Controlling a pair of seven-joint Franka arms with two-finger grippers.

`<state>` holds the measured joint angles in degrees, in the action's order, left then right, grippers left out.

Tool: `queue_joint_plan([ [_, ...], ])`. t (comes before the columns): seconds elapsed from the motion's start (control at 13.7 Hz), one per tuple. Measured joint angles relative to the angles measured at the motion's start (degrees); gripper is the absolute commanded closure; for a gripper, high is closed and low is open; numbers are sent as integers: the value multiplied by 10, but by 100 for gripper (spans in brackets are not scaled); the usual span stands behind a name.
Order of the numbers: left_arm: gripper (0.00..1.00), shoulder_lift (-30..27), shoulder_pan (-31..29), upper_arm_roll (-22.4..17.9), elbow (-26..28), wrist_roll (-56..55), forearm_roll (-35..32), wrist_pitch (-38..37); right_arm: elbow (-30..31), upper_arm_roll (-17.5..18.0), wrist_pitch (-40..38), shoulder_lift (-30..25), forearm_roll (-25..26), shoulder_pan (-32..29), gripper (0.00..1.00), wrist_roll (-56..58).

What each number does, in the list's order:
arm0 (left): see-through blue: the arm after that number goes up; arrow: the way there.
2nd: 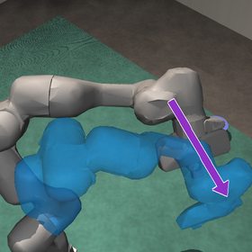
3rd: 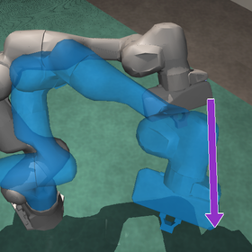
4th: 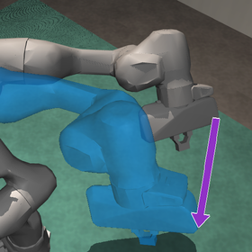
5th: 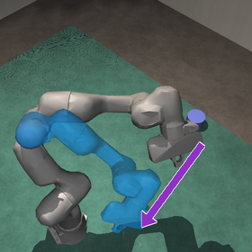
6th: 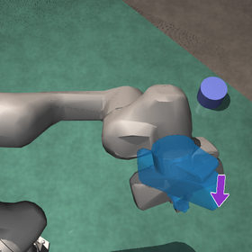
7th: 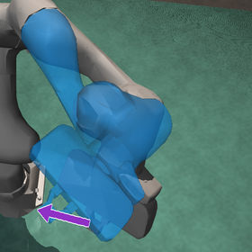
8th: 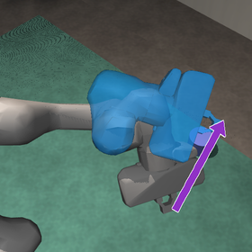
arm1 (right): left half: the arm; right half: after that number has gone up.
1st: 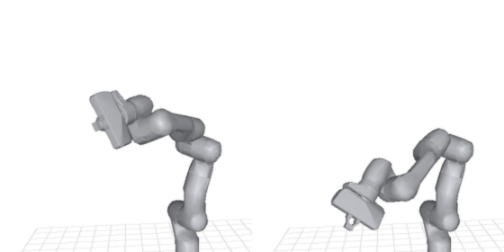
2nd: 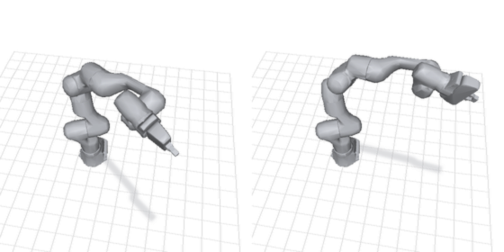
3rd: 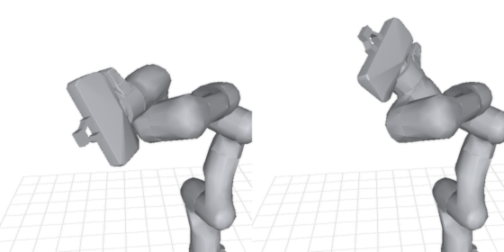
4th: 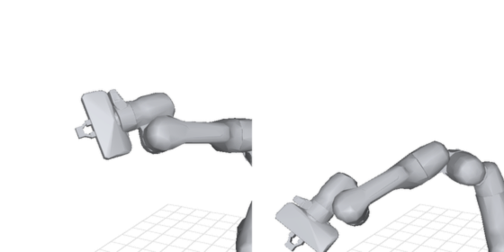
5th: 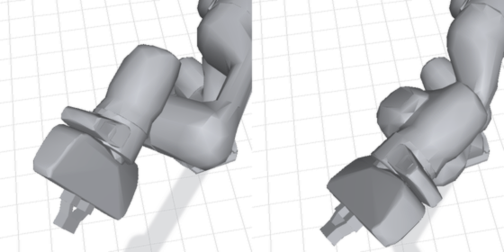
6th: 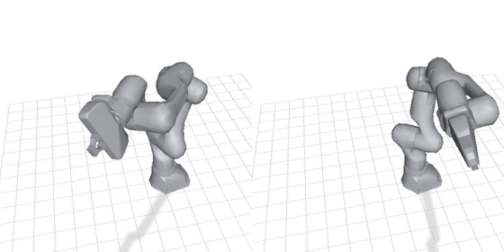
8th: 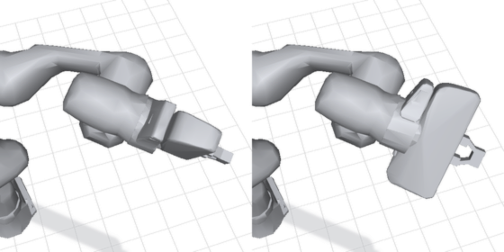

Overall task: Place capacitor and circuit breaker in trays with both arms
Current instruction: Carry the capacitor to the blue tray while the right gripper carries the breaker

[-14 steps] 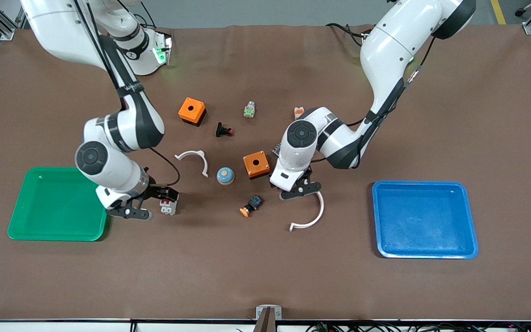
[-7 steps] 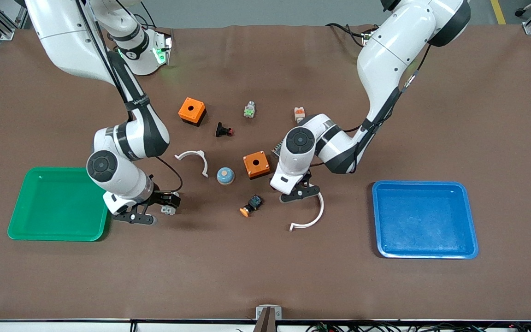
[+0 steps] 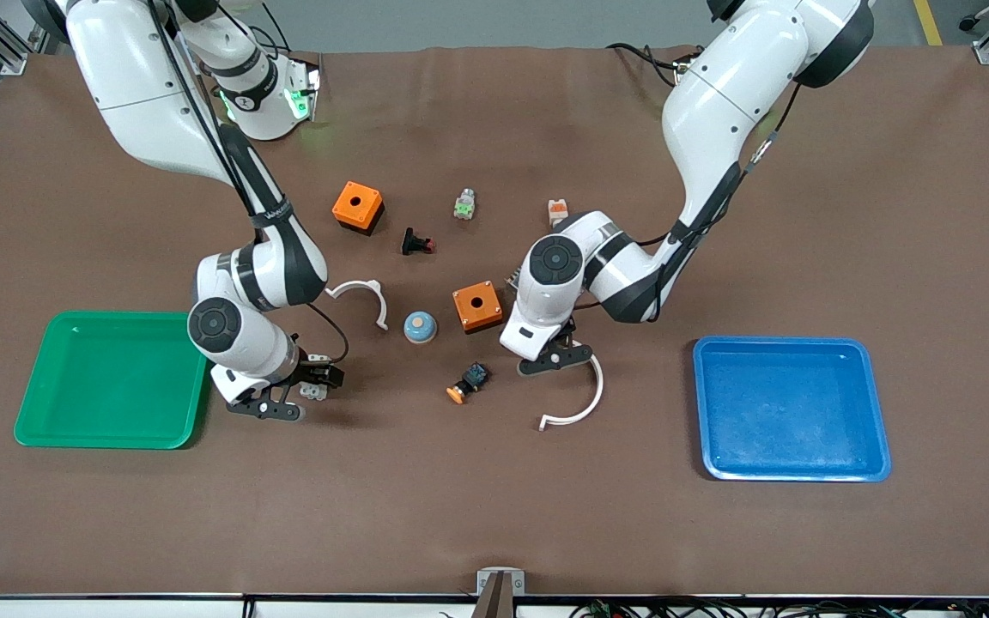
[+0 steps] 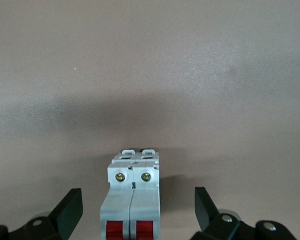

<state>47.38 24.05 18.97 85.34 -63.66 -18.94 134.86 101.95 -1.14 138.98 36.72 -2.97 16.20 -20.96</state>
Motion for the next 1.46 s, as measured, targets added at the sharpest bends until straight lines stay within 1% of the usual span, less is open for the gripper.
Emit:
queue_joint_plan([
  [0.07,98,-2,-2,-1,-7,0,-4,0,2,0,2,0,0,0,25,0],
  [0.15,100,-9,-8,-4,-14,1,-12,-2,4,0,3,0,0,0,38,0],
  [0.22,100,-21,-19,-6,-17,8,-17,-10,6,0,3,0,0,0,58,0],
  [0.29,100,-37,-35,-6,-20,22,-19,-28,7,0,3,0,0,0,87,0],
  [0.37,100,-56,-53,-7,-21,43,-20,-46,7,0,3,0,0,0,100,0],
  [0.59,100,-112,-110,-7,-9,115,-20,-91,1,0,-1,-1,0,0,100,0],
  [0.66,100,-127,-131,-8,-1,138,-20,-98,-9,-2,-19,-3,0,-2,100,0],
  [0.88,100,-156,-200,-8,14,220,-20,-122,-75,-8,-129,-16,0,-28,99,8],
  [0.95,100,-159,-225,-7,18,247,-20,-135,-93,-9,-163,-25,1,-48,99,29],
  [1.1,100,-158,-266,-8,30,274,-20,-143,-104,-12,-190,-42,2,-103,99,103],
  [1.32,100,-148,-320,-8,46,297,-20,-132,-100,-13,-189,-41,13,-190,100,186],
  [1.46,100,-130,-347,-8,50,303,-20,-109,-96,-13,-174,-34,22,-233,100,221],
])
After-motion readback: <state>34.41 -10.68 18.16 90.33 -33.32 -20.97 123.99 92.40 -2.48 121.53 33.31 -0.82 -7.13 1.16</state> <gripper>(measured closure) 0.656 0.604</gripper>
